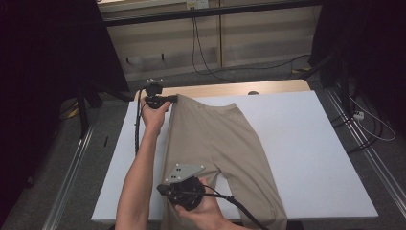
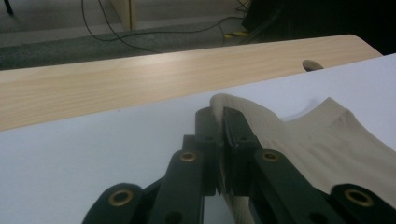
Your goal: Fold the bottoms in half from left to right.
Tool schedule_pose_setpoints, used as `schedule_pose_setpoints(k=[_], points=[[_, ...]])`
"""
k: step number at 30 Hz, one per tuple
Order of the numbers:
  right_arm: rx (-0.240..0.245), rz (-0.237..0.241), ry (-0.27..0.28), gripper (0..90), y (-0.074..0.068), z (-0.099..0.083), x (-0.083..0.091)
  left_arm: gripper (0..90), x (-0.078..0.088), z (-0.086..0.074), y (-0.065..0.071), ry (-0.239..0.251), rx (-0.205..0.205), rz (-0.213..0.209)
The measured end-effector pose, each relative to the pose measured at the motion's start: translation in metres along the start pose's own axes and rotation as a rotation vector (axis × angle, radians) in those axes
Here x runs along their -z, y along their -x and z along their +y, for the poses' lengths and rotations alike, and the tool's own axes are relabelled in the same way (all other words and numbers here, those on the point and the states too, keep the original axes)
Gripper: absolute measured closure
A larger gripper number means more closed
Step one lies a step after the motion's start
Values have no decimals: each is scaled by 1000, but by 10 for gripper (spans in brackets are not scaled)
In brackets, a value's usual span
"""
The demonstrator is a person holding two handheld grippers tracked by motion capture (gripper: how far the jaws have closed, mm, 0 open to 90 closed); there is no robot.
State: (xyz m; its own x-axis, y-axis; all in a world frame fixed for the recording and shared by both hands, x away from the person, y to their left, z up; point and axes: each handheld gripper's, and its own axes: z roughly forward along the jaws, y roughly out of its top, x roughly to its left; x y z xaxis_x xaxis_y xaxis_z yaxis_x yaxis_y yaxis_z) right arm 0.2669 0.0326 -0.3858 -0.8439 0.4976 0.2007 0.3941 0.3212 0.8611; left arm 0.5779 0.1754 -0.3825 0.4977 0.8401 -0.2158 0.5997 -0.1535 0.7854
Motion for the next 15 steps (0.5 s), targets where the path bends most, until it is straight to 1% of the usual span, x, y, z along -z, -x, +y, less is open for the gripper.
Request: schedule_pose_setpoints(k=[1, 2, 5, 6, 7, 8, 9, 10, 11, 12, 13, 14, 15], points=[[0, 5, 6, 900, -2, 2, 0, 860, 0, 0, 0, 0, 0, 0], [0, 10, 11, 900, -3, 3, 0, 860, 5, 2, -4, 12, 11, 0], [5, 18, 17, 900, -6, 7, -1, 860, 10, 3, -7, 19, 14, 5], [8, 18, 17, 900, -6, 9, -1, 860, 17, 5, -12, 23, 20, 11], [12, 21, 21, 900, -7, 12, 0, 860, 17, 5, -12, 23, 20, 11], [14, 21, 27, 900, -7, 14, 0, 860, 20, 6, -13, 35, 26, 20], [17, 24, 32, 900, -7, 17, 0, 860, 28, 9, -17, 46, 28, 25], [22, 27, 36, 900, -8, 20, 0, 860, 32, 11, -18, 44, 26, 33], [22, 27, 36, 900, -8, 20, 0, 860, 32, 11, -18, 44, 26, 33], [33, 31, 46, 900, -10, 27, 1, 860, 37, 13, -20, 45, 28, 36], [33, 31, 46, 900, -10, 27, 1, 860, 41, 15, -22, 43, 26, 40], [38, 38, 52, 900, -11, 31, 2, 860, 46, 16, -24, 37, 27, 47], [40, 48, 76, 900, -12, 39, 5, 860, 51, 18, -26, 31, 22, 59]])
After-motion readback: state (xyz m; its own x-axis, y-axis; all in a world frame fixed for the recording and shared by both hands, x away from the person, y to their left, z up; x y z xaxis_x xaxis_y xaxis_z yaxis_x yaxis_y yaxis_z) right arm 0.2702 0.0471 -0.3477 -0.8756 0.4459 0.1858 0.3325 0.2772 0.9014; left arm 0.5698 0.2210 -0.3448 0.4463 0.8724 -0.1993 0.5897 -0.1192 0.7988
